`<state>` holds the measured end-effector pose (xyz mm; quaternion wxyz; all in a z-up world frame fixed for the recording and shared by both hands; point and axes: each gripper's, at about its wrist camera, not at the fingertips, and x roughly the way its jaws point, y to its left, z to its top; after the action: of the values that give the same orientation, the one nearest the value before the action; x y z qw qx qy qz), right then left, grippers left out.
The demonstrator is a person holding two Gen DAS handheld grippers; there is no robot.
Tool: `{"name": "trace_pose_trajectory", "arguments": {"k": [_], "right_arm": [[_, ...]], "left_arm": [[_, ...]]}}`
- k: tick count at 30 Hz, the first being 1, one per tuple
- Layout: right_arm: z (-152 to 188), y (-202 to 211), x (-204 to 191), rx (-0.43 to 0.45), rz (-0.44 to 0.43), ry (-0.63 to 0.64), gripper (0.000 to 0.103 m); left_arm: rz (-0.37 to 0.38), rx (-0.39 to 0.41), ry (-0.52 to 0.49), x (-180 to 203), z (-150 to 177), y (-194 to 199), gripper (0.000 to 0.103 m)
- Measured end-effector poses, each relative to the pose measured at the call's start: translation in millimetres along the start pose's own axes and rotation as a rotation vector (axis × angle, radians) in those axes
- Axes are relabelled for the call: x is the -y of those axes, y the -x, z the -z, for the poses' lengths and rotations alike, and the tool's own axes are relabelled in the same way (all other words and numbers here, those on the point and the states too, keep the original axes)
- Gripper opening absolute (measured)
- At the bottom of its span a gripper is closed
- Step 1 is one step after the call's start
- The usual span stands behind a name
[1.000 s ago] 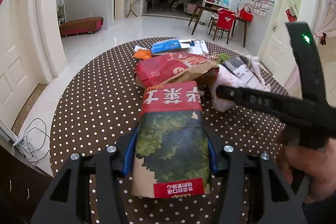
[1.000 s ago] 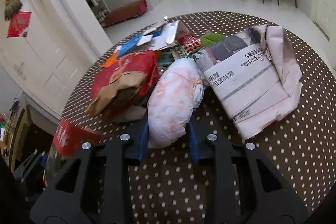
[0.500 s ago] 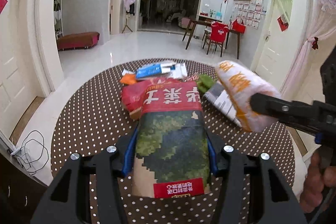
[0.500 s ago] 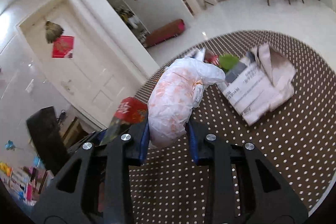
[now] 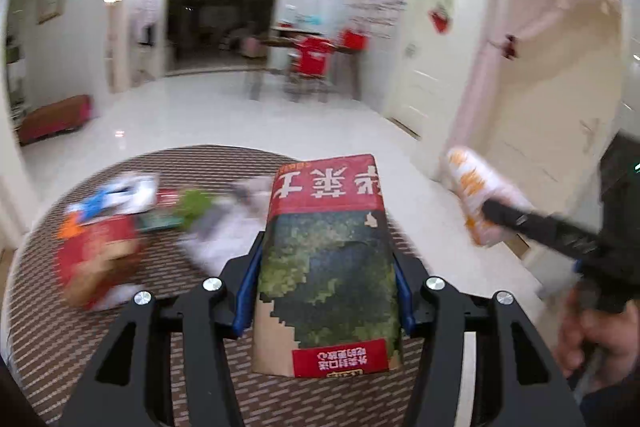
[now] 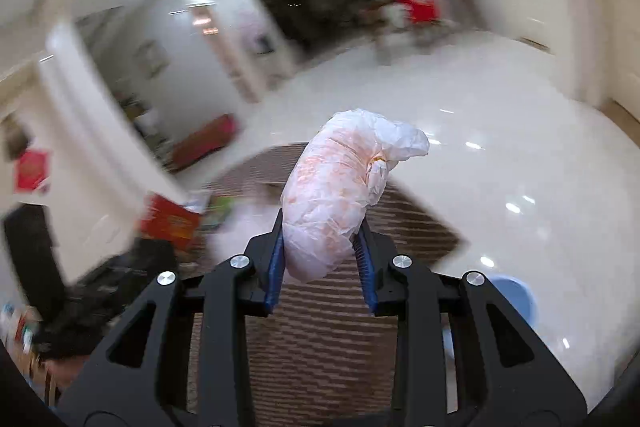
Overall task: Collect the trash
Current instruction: 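Carry both items over the blue bucket and open both tools to drop them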
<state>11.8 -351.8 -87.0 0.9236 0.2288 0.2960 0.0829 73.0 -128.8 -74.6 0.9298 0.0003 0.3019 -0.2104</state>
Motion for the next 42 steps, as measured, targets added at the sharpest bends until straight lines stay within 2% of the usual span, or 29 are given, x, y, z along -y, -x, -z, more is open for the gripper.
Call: {"name": "trace_pose_trajectory", "arguments": {"k": [5,7,11,13,15,17,20,24,27,28,29,32,36,40,42], "right_arm": [[28,-25,108,-0.134,0.175,-0.176,0.031],[47,-39,146,-0.198,0.198,-0.247,0.031],[70,-69,197,-0.280,0.198,-0.345,0.034],[84,-87,217,-0.322,0.200,-0.394,0.042],[95,-95,236,-0.347,0.161,-0.455,0.066],[101,-96,253,-0.347,0.165,-0.515,0.075],[94,-77,262,-0.298,0.186,-0.569,0.082],[85,-43,274,-0.211,0.224,-0.601,0.083],[76,-23,276,-0.146,0.242,-0.587,0.085],[72,-20,274,-0.127,0.243,-0.577,0.085],[67,-12,268,-0.104,0.246,-0.563,0.087],[53,-1,258,-0.063,0.241,-0.534,0.091],[42,5,239,-0.022,0.249,-0.496,0.097],[35,13,218,0.017,0.284,-0.457,0.097],[32,19,210,0.044,0.295,-0.439,0.097]], "left_arm": [[0.108,-0.086,-0.069,62,-2,-52,0.054],[0.139,-0.125,-0.097,84,0,-74,0.054],[0.168,-0.234,-0.155,124,9,-129,0.054],[0.177,-0.306,-0.165,142,14,-159,0.054],[0.176,-0.357,-0.178,157,18,-183,0.054],[0.168,-0.405,-0.192,166,21,-207,0.054],[0.158,-0.471,-0.214,179,30,-236,0.055],[0.138,-0.544,-0.230,187,45,-265,0.057],[0.118,-0.601,-0.240,198,55,-289,0.069],[0.117,-0.614,-0.241,200,58,-294,0.078],[0.103,-0.611,-0.237,199,58,-296,0.084],[0.081,-0.581,-0.229,198,54,-297,0.091],[0.085,-0.537,-0.208,191,41,-277,0.092],[0.133,-0.462,-0.212,190,29,-239,0.092],[0.122,-0.403,-0.221,188,22,-217,0.094]]}}
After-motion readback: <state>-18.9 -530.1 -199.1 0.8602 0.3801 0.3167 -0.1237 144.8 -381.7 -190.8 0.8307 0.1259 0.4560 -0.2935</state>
